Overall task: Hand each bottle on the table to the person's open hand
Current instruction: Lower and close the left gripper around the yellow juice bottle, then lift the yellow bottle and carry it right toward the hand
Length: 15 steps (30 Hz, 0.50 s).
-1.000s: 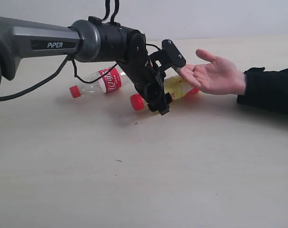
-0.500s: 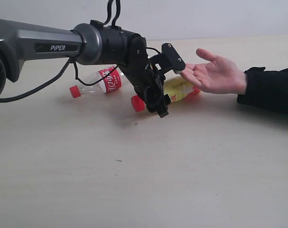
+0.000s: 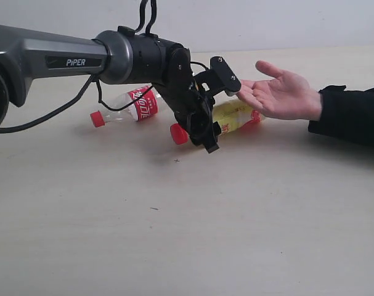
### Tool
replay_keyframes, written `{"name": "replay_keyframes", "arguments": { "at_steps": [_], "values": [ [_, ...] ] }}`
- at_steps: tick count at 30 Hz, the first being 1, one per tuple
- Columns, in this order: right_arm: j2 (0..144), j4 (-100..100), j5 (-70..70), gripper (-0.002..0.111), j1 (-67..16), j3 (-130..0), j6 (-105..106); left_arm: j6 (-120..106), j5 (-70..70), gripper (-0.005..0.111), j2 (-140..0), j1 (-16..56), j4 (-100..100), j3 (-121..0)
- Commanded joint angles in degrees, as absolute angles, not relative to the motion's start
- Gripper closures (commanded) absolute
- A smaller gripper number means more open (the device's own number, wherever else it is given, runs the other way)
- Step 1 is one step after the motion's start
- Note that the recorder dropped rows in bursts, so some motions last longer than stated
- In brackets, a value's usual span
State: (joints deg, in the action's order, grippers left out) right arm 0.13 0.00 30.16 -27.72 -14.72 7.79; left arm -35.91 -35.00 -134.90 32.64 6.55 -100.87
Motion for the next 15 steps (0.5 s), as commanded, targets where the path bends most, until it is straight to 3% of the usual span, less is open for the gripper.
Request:
{"name": "replay_keyframes", "arguments": {
  "at_steps": [1,15],
  "values": [
    [0.0,0.0,29.36,0.106,-27.94,-14.39,7.43,-34.58,-38.88,0.107,-134.55,32.77,6.56,-102.96],
    [0.0,0.0,29.36,0.106,-27.94,-14.39,7.43,-27.72,-50.26,0.107,-129.19,32.65,2.53,-105.95]
  ]
}}
